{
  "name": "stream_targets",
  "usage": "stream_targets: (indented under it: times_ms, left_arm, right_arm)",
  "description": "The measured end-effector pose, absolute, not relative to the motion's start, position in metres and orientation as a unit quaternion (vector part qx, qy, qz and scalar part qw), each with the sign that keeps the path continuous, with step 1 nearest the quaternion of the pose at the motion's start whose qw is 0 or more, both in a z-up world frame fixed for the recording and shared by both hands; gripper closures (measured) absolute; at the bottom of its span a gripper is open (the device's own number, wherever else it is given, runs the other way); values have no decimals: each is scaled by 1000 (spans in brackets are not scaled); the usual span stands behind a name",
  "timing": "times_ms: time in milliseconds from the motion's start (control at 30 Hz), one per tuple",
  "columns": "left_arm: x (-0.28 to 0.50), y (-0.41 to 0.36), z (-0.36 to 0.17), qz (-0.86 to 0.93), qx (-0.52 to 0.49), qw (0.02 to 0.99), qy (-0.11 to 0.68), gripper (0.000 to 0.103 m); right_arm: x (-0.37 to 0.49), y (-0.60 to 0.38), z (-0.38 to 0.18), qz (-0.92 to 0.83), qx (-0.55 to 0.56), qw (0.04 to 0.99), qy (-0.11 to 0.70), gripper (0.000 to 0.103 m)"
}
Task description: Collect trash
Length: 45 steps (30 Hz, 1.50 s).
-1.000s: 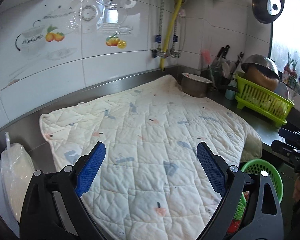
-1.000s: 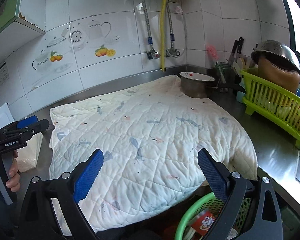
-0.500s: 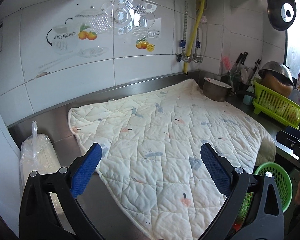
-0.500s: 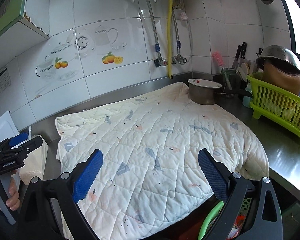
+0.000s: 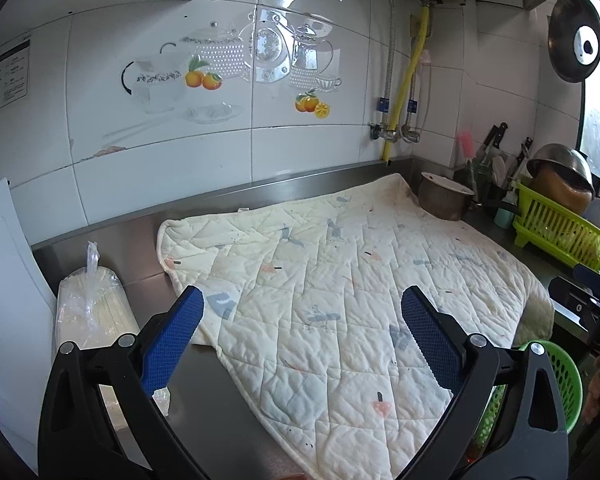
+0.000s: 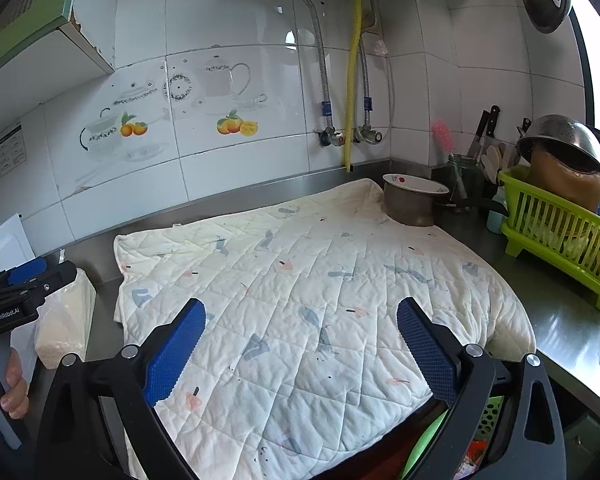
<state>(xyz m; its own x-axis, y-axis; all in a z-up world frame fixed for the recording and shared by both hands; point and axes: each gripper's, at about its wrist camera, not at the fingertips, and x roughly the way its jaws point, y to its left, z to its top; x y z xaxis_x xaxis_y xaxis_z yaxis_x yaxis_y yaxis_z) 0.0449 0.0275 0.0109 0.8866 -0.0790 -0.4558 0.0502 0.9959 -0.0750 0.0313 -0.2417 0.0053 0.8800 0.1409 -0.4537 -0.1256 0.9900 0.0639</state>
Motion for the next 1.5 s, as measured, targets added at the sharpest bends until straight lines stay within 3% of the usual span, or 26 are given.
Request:
stream_targets:
  times_ms: [1500]
  left_arm:
    - [33, 36, 21, -12, -25, 977, 209, 5]
  right_arm:
    - [31, -225, 15, 82, 17, 970, 229, 9]
